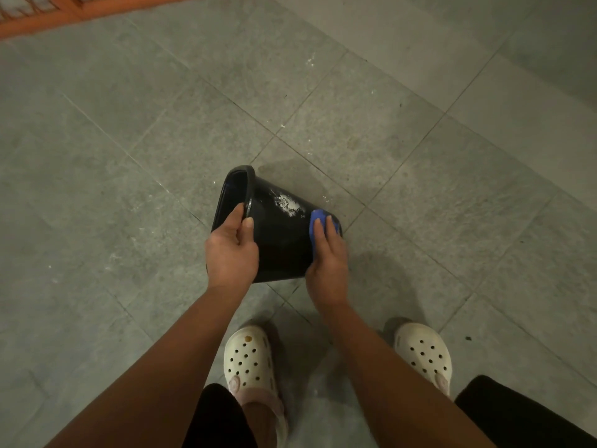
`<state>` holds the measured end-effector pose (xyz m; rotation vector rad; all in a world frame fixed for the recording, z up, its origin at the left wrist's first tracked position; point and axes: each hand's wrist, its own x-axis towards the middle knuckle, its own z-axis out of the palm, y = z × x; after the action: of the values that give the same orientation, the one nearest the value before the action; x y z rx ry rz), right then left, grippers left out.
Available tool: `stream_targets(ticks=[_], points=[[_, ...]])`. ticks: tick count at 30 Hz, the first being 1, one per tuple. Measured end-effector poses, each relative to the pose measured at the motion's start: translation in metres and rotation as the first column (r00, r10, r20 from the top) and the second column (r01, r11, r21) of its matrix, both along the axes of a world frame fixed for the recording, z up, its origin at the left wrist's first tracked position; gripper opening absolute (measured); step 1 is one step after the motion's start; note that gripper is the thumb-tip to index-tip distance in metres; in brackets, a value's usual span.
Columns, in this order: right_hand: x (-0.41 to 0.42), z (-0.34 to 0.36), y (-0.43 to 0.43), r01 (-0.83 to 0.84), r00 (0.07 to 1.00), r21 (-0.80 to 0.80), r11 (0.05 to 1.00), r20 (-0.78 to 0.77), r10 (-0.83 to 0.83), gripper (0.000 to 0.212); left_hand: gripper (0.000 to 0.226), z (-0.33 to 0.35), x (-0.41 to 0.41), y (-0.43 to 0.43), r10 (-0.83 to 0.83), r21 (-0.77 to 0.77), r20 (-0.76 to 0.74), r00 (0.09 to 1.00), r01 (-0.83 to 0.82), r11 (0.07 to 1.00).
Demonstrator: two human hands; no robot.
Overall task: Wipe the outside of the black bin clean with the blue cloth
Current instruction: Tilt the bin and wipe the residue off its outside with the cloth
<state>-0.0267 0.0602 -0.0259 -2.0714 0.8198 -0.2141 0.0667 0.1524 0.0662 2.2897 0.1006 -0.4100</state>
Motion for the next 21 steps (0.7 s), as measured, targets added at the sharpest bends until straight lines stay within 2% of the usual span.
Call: stream_targets(ticks=[4, 8, 11, 14, 17, 19, 21], points=[[-0.002, -0.006, -0.017, 0.055, 0.992, 0.097, 0.994, -0.12, -0.043, 0.067, 0.038, 0.002, -0.001, 0.0, 0.03, -0.034, -0.009, 1.0, -0.03, 0.999], [-0.012, 0.005, 0.001, 0.069, 0.996, 0.112, 0.991, -0.069, -0.061, 0.056, 0.037, 0.0, 0.002, 0.001, 0.005, -0.023, -0.011, 1.0, -0.005, 1.0], [-0.006, 0.008, -0.001, 0.0, 1.0, 0.066, 0.998, -0.025, 0.001, 0.057, 0.037, -0.001, 0.002, 0.001, -0.02, -0.023, -0.014, 1.0, 0.02, 1.0], [0.003, 0.002, -0.02, -0.046, 0.996, 0.074, 0.996, -0.075, 0.051, 0.057, 0.037, -0.002, 0.002, 0.001, 0.026, -0.047, -0.023, 0.999, -0.027, 0.999], [0.003, -0.001, -0.024, 0.064, 0.988, 0.129, 0.99, -0.145, -0.046, 0.048, 0.036, -0.001, 0.001, 0.001, 0.054, -0.039, -0.024, 0.998, -0.055, 0.998], [-0.002, 0.003, -0.013, 0.099, 0.982, 0.096, 0.99, -0.169, -0.081, 0.046, 0.036, 0.001, 0.002, 0.001, 0.063, -0.044, -0.029, 0.998, -0.065, 0.997], [-0.005, 0.01, -0.003, 0.115, 0.986, 0.065, 0.991, -0.127, -0.106, 0.044, 0.037, 0.001, 0.002, 0.001, 0.054, -0.036, -0.029, 0.998, -0.055, 0.998]])
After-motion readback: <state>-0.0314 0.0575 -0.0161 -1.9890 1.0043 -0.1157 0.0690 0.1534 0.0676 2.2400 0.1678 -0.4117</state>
